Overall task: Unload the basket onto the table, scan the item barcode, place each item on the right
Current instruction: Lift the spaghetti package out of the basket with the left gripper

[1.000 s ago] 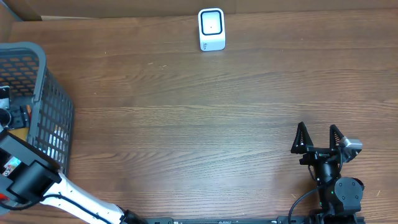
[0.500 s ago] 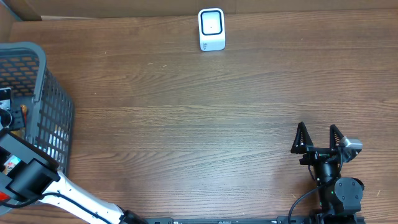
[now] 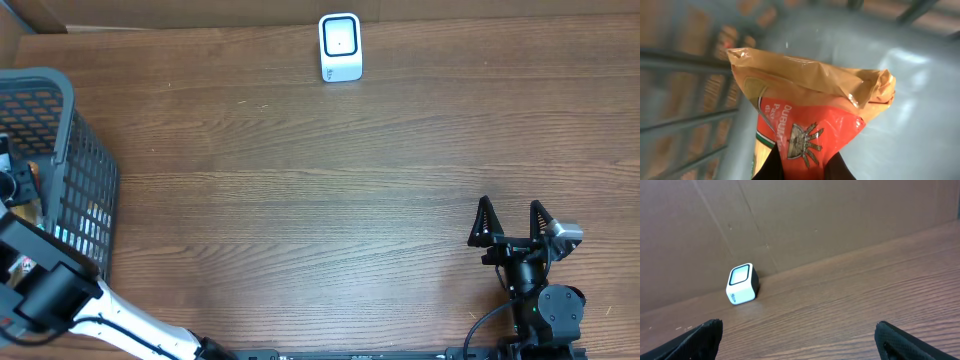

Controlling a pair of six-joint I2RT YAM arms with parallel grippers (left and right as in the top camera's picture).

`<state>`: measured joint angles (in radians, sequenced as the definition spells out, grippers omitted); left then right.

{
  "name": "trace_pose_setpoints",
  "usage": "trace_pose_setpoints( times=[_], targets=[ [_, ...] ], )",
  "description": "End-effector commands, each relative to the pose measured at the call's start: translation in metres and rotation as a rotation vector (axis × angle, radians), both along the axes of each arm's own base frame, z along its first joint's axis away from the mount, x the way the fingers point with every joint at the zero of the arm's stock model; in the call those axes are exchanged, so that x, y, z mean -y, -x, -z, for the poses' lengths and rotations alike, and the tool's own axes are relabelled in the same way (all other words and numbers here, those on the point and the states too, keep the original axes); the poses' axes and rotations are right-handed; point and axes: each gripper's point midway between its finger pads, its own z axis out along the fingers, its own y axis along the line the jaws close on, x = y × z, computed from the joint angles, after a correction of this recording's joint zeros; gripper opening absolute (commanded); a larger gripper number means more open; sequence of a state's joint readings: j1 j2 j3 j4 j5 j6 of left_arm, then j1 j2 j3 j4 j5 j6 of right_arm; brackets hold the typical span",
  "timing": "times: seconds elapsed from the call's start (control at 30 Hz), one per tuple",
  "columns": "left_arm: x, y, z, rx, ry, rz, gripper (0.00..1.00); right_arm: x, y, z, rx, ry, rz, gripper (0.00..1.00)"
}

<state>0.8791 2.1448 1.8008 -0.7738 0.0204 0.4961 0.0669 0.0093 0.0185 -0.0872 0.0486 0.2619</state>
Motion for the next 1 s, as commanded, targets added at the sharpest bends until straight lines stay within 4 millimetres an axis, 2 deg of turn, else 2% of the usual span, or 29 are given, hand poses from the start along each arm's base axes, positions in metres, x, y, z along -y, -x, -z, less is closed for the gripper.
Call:
trace_pose_setpoints(
  times=[0.0, 0.23, 0.4, 0.43, 0.6, 0.73, 0.97],
  targets=[
    [0.013, -0.018, -0.112, 0.267, -0.088, 0.022, 0.04, -0.001, 0.0, 0.003, 0.001, 0.004, -0.005, 1.0],
    [0.025, -0.014, -0.209, 0.47, -0.21, -0.02, 0.04, -0.001, 0.0, 0.003, 0.001, 0.004, -0.005, 1.0],
    [0.033, -0.007, -0.264, 0.603, -0.283, -0.058, 0.04, -0.001, 0.0, 0.003, 0.001, 0.003, -0.005, 1.0],
    [0.037, -0.006, -0.28, 0.642, -0.303, -0.062, 0.04, -0.001, 0.0, 0.003, 0.001, 0.003, -0.005, 1.0],
    [0.064, -0.008, -0.331, 0.765, -0.356, -0.02, 0.04, -0.001, 0.0, 0.003, 0.001, 0.004, -0.005, 1.0],
    [0.084, -0.011, -0.354, 0.815, -0.386, 0.018, 0.04, -0.001, 0.0, 0.003, 0.001, 0.003, -0.005, 1.0],
    [0.09, -0.012, -0.355, 0.835, -0.352, 0.0, 0.04, -0.001, 0.0, 0.003, 0.001, 0.004, -0.005, 1.0]
  ],
)
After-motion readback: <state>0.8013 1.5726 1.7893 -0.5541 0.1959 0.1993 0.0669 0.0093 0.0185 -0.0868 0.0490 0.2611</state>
